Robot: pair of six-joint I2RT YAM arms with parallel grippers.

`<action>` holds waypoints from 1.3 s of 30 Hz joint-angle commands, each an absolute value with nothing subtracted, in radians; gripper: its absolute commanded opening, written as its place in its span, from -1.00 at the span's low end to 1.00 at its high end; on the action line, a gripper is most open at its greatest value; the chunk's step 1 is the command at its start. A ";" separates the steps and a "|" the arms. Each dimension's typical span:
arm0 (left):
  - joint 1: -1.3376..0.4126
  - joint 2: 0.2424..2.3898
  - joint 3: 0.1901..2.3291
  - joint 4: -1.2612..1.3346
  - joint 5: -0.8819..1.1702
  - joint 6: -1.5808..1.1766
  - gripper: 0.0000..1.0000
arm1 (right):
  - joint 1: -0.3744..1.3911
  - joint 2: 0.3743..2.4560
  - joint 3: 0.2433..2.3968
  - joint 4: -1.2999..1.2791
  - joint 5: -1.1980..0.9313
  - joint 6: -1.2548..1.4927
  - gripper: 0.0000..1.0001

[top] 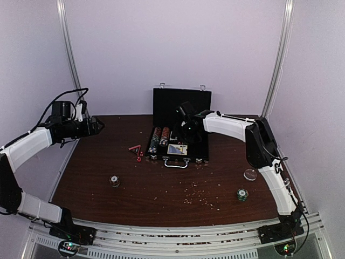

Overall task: Pack up texas hold em set
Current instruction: Place the dice in the slot, then adjust the dice in the slot.

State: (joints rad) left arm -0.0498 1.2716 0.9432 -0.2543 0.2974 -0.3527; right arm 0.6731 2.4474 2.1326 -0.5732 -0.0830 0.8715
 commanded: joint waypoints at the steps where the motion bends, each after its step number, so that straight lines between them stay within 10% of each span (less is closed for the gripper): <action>1: -0.055 1.291 0.974 -0.216 0.316 -0.345 0.86 | 0.676 2.404 2.126 -0.547 -0.098 0.885 0.10; 39: -0.055 1.312 0.973 -0.229 0.337 -0.334 0.85 | 0.695 2.525 2.195 -0.490 -0.244 0.914 0.11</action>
